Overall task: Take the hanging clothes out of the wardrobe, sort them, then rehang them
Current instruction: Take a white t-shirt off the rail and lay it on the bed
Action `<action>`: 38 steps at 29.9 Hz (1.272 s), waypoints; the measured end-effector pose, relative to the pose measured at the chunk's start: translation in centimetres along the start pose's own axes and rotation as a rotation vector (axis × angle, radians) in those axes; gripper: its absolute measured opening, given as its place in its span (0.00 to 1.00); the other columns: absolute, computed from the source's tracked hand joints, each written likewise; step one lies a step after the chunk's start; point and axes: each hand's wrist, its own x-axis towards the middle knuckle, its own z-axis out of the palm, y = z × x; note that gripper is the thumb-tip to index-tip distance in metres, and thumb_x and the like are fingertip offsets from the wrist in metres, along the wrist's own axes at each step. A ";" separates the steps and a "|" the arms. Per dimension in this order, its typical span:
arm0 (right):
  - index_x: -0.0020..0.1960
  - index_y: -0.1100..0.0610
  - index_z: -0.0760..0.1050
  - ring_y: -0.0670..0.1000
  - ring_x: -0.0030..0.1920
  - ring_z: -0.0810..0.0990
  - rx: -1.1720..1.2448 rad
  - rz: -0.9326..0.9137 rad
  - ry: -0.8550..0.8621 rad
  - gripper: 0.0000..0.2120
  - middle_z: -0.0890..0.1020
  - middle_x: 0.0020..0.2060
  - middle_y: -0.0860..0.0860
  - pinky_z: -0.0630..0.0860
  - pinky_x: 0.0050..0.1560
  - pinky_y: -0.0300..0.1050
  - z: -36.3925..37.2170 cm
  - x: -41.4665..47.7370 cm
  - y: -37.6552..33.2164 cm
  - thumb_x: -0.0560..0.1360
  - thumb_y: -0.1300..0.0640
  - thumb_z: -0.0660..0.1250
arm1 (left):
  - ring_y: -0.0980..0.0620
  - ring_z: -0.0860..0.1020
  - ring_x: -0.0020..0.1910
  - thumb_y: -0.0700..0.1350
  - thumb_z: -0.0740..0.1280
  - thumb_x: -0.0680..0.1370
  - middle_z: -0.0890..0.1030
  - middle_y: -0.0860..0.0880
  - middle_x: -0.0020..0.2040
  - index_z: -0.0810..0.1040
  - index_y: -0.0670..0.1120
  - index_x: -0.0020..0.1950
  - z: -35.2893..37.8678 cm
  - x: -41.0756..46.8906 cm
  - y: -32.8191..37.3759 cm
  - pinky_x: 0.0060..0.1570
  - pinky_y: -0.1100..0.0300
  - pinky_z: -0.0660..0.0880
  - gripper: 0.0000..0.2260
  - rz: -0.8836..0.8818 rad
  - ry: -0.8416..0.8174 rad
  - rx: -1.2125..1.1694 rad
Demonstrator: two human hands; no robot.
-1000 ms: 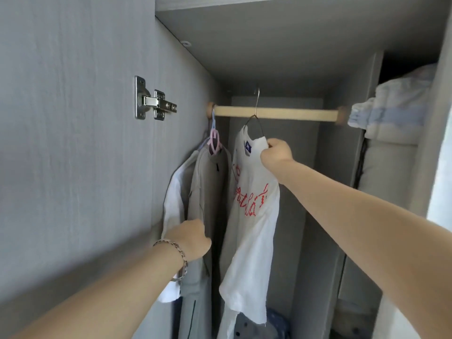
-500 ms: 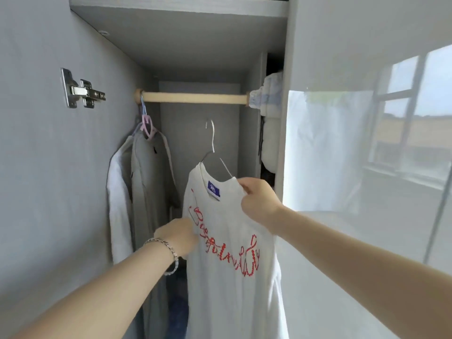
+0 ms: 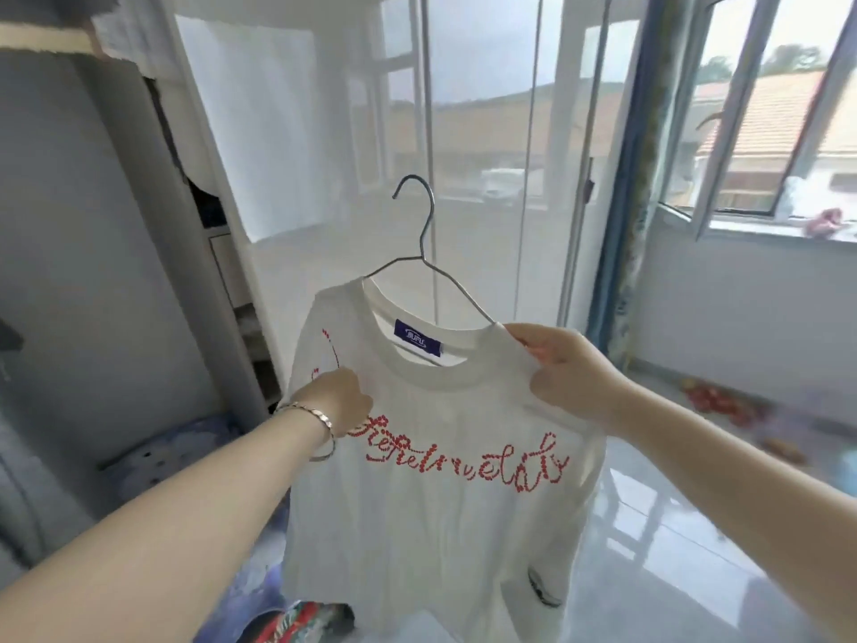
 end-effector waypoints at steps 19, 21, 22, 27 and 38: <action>0.48 0.51 0.79 0.42 0.23 0.77 0.417 0.564 1.002 0.32 0.82 0.30 0.41 0.67 0.20 0.31 -14.5 -53.7 10.2 0.60 0.79 0.51 | 0.45 0.84 0.40 0.40 0.58 0.76 0.84 0.40 0.42 0.74 0.41 0.37 33.3 -27.8 36.3 0.33 0.63 0.71 0.09 0.804 -0.518 0.171; 0.50 0.51 0.79 0.44 0.26 0.79 0.401 0.635 1.149 0.33 0.82 0.31 0.43 0.70 0.22 0.33 -14.7 -59.5 11.7 0.61 0.79 0.51 | 0.44 0.83 0.40 0.41 0.59 0.75 0.84 0.41 0.41 0.73 0.42 0.35 36.4 -32.1 38.5 0.33 0.64 0.71 0.09 0.897 -0.557 0.232; 0.49 0.49 0.80 0.45 0.28 0.80 0.375 0.677 1.210 0.33 0.83 0.32 0.44 0.71 0.24 0.34 -14.7 -62.2 12.4 0.60 0.77 0.52 | 0.44 0.83 0.41 0.41 0.59 0.75 0.83 0.41 0.41 0.73 0.42 0.36 37.8 -34.0 39.3 0.33 0.64 0.70 0.09 0.941 -0.567 0.268; 0.50 0.51 0.78 0.39 0.30 0.75 0.208 0.992 1.482 0.31 0.80 0.31 0.40 0.69 0.27 0.27 -13.6 -76.0 17.6 0.67 0.81 0.51 | 0.47 0.73 0.36 0.39 0.59 0.74 0.76 0.44 0.35 0.72 0.42 0.36 44.0 -41.8 42.5 0.29 0.63 0.63 0.08 1.081 -0.605 0.402; 0.69 0.64 0.68 0.52 0.64 0.72 0.135 1.358 1.617 0.22 0.75 0.63 0.55 0.63 0.59 0.35 -11.2 -92.3 27.2 0.76 0.73 0.56 | 0.43 0.82 0.45 0.40 0.59 0.75 0.84 0.41 0.44 0.76 0.42 0.39 55.8 -49.0 42.1 0.42 0.57 0.75 0.08 1.039 -0.730 0.485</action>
